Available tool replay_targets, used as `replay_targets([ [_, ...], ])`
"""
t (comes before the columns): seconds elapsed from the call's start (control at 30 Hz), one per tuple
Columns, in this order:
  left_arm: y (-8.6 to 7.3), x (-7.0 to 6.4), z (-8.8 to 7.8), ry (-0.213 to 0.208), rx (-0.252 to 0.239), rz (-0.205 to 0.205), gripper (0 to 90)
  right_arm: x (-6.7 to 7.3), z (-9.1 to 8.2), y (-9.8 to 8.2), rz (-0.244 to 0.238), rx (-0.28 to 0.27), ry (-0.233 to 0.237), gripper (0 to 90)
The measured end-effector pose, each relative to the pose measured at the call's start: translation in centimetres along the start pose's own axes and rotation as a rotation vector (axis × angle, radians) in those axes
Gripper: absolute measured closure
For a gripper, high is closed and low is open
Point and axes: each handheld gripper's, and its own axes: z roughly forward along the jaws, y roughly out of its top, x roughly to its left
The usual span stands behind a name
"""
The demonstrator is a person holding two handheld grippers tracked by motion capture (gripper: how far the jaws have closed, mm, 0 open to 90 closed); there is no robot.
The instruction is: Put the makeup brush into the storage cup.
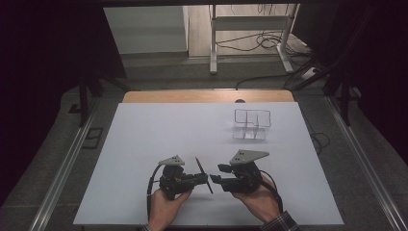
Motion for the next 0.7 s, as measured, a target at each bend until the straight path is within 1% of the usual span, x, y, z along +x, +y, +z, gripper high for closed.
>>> replay_targets([
  [0.3,0.0,-0.1,0.2,-0.003,0.01,0.009,83.8,0.2,1.2,1.5,-0.009,-0.024,0.026,54.8],
  [0.4,0.0,-0.1,0.2,-0.005,0.01,0.01,83.8,0.4,1.6,1.8,-0.023,-0.022,0.026,57.9],
  [0.7,0.1,-0.3,0.3,-0.008,0.01,0.015,83.8,0.6,2.8,2.4,-0.036,-0.012,0.031,66.7],
])
